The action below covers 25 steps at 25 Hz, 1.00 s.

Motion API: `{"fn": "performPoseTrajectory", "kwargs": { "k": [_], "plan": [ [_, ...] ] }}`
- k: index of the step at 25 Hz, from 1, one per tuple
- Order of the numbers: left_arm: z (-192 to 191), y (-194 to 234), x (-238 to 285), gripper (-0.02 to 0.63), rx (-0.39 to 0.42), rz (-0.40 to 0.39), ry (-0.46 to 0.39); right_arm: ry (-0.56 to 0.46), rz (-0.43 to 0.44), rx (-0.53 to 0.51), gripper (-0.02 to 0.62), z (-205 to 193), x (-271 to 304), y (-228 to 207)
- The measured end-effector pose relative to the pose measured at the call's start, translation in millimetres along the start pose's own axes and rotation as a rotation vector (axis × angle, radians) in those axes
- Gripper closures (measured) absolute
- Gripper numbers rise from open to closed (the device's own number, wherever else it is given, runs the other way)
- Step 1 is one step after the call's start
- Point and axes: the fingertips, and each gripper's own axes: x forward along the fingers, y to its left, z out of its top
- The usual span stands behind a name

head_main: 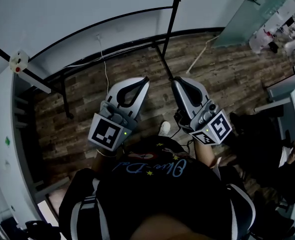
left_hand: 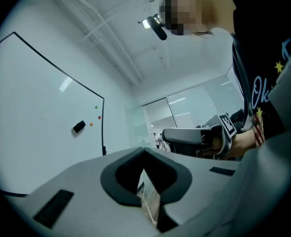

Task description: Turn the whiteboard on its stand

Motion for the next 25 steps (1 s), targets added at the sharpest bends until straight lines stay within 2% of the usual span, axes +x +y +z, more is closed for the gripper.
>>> {"fn": "performPoseTrajectory", "kwargs": {
  "k": [4,19,25],
  "plan": [
    [-9,1,29,0.620,-0.005,-0.010,0.023,0.001,-0.029,0.011,0.575,1,-4,-31],
    [-44,14,114,0.620,-0.005,-0.018,0.096,-0.004,-0.034,0.043,0.574,-6,-14,-119],
    [-50,23,140,0.620,-0.013,-0.016,0.094,-0.005,-0.032,0.059,0.574,-9,-13,-146]
  ]
}}
